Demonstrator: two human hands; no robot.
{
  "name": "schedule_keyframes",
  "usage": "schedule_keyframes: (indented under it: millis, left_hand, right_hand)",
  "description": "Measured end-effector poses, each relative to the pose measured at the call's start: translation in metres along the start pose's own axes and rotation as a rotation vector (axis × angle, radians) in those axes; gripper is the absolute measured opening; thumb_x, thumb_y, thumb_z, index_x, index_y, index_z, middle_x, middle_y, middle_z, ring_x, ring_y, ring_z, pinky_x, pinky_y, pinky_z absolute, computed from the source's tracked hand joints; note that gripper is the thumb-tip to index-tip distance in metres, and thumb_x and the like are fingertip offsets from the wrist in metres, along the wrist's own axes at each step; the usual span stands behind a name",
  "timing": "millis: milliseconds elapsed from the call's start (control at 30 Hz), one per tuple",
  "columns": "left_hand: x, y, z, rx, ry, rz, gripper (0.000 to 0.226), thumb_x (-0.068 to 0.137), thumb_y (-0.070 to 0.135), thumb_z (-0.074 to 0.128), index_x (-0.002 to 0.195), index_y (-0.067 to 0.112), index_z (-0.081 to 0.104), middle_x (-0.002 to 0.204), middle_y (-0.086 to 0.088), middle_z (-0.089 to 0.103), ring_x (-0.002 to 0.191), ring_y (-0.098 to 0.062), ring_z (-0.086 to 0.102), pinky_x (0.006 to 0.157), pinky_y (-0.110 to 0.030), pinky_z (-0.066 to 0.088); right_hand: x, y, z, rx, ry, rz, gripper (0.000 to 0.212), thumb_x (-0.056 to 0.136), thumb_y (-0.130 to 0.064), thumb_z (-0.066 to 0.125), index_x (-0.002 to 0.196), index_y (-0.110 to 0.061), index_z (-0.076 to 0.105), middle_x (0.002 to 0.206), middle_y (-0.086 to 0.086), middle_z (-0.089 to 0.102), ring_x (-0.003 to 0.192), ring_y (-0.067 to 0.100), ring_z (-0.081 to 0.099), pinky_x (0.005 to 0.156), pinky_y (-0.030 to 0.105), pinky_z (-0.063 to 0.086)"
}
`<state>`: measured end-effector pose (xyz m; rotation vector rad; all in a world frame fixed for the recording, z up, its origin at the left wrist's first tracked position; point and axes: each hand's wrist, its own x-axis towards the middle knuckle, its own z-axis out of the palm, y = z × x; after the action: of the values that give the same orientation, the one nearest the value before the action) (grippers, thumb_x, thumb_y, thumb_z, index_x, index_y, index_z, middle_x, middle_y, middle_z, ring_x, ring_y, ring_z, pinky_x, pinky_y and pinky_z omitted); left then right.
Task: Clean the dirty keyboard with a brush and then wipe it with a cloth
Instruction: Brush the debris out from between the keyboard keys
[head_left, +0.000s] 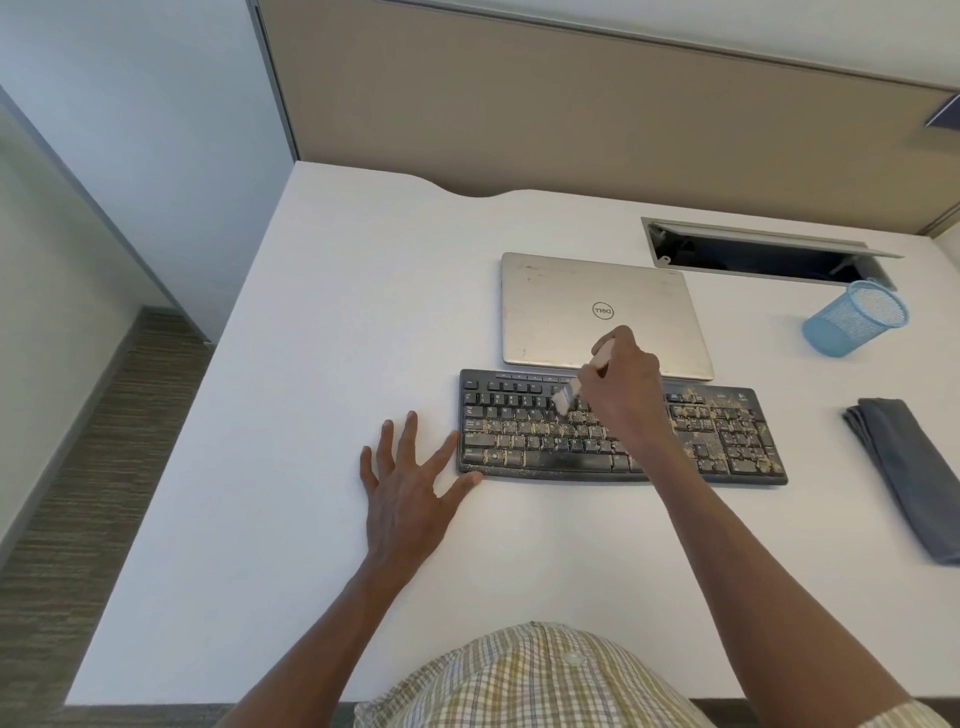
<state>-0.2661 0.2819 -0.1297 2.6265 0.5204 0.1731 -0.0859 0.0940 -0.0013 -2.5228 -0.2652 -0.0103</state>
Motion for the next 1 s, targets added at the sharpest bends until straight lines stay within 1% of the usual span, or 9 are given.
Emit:
schedule_keyframes:
  millis: [67, 200, 300, 433, 500, 600, 833, 900, 1000]
  left_hand:
    - [0.0, 0.0, 0.001, 0.003, 0.006, 0.006, 0.069, 0.089, 0.082, 0.033, 0.146, 0.047, 0.048, 0.169, -0.006, 0.017, 0.157, -0.03, 0.002, 0.123, -0.057, 0.005]
    - [-0.001, 0.0, 0.0, -0.004, 0.001, 0.001, 0.069, 0.089, 0.082, 0.032, 0.147, 0.047, 0.048, 0.169, -0.006, 0.016, 0.157, -0.03, 0.001, 0.123, -0.058, 0.005]
    - [0.0, 0.0, 0.001, 0.005, 0.0, 0.007, 0.068, 0.089, 0.081, 0.034, 0.147, 0.047, 0.047, 0.169, -0.006, 0.015, 0.157, -0.03, 0.001, 0.123, -0.058, 0.005]
    - [0.0, -0.001, 0.002, 0.009, 0.007, 0.009, 0.068, 0.089, 0.081, 0.034, 0.146, 0.047, 0.048, 0.169, -0.007, 0.017, 0.156, -0.032, 0.004, 0.122, -0.059, 0.008]
    - [0.0, -0.001, 0.003, 0.011, 0.011, 0.014, 0.067, 0.09, 0.081, 0.034, 0.146, 0.046, 0.049, 0.169, -0.007, 0.018, 0.156, -0.032, 0.005, 0.122, -0.06, 0.008]
    - [0.0, -0.001, 0.002, 0.014, 0.013, 0.014, 0.069, 0.09, 0.082, 0.033, 0.146, 0.046, 0.049, 0.169, -0.007, 0.018, 0.156, -0.032, 0.005, 0.122, -0.059, 0.008]
    - [0.0, -0.001, 0.001, 0.013, 0.004, 0.007, 0.071, 0.089, 0.082, 0.029, 0.147, 0.045, 0.048, 0.169, -0.007, 0.017, 0.156, -0.032, 0.004, 0.122, -0.059, 0.007]
    - [0.0, -0.002, 0.002, 0.013, 0.011, 0.012, 0.071, 0.089, 0.082, 0.029, 0.146, 0.045, 0.049, 0.169, -0.007, 0.018, 0.156, -0.032, 0.005, 0.122, -0.059, 0.008]
    - [0.001, -0.001, 0.002, 0.011, 0.006, 0.011, 0.07, 0.09, 0.082, 0.03, 0.147, 0.046, 0.048, 0.169, -0.006, 0.017, 0.157, -0.032, 0.004, 0.122, -0.059, 0.007]
  right_hand:
    - [-0.001, -0.001, -0.001, -0.011, 0.023, -0.014, 0.015, 0.092, -0.007, 0.053, 0.105, -0.009, 0.047, 0.073, 0.005, 0.055, 0.057, 0.021, 0.056, 0.043, 0.023, 0.036]
    - [-0.001, -0.004, -0.008, -0.059, -0.097, -0.043, 0.014, 0.091, -0.002, 0.052, 0.103, -0.007, 0.051, 0.079, 0.009, 0.061, 0.062, 0.021, 0.059, 0.046, 0.025, 0.039]
    - [0.002, -0.016, -0.013, 0.001, -0.114, -0.11, 0.013, 0.093, -0.003, 0.053, 0.102, -0.012, 0.051, 0.072, 0.002, 0.06, 0.054, 0.013, 0.056, 0.042, 0.02, 0.039]
    - [0.001, -0.035, -0.002, 0.096, -0.246, -0.278, 0.017, 0.092, 0.001, 0.057, 0.1, -0.014, 0.053, 0.07, -0.006, 0.062, 0.045, 0.002, 0.051, 0.039, 0.015, 0.037]
    - [-0.001, -0.042, 0.006, 0.12, -0.293, -0.339, 0.019, 0.09, 0.004, 0.057, 0.099, -0.012, 0.055, 0.07, -0.006, 0.064, 0.045, 0.0, 0.051, 0.041, 0.013, 0.037]
    - [-0.002, -0.043, 0.013, 0.104, -0.36, -0.382, 0.02, 0.089, 0.008, 0.054, 0.1, -0.009, 0.057, 0.068, -0.019, 0.058, 0.051, -0.005, 0.053, 0.045, 0.009, 0.036]
    - [0.001, -0.016, -0.006, -0.145, -0.33, -0.414, 0.022, 0.09, 0.006, 0.052, 0.098, -0.014, 0.056, 0.075, 0.002, 0.066, 0.051, -0.001, 0.05, 0.046, 0.015, 0.033]
    - [0.003, -0.021, -0.007, -0.131, -0.299, -0.433, 0.023, 0.088, 0.008, 0.051, 0.098, -0.013, 0.056, 0.071, -0.002, 0.063, 0.049, -0.005, 0.048, 0.046, 0.011, 0.03]
    - [0.003, -0.037, 0.005, 0.012, -0.322, -0.423, 0.024, 0.086, 0.009, 0.052, 0.098, -0.012, 0.056, 0.07, -0.01, 0.061, 0.055, -0.006, 0.053, 0.048, 0.009, 0.035]
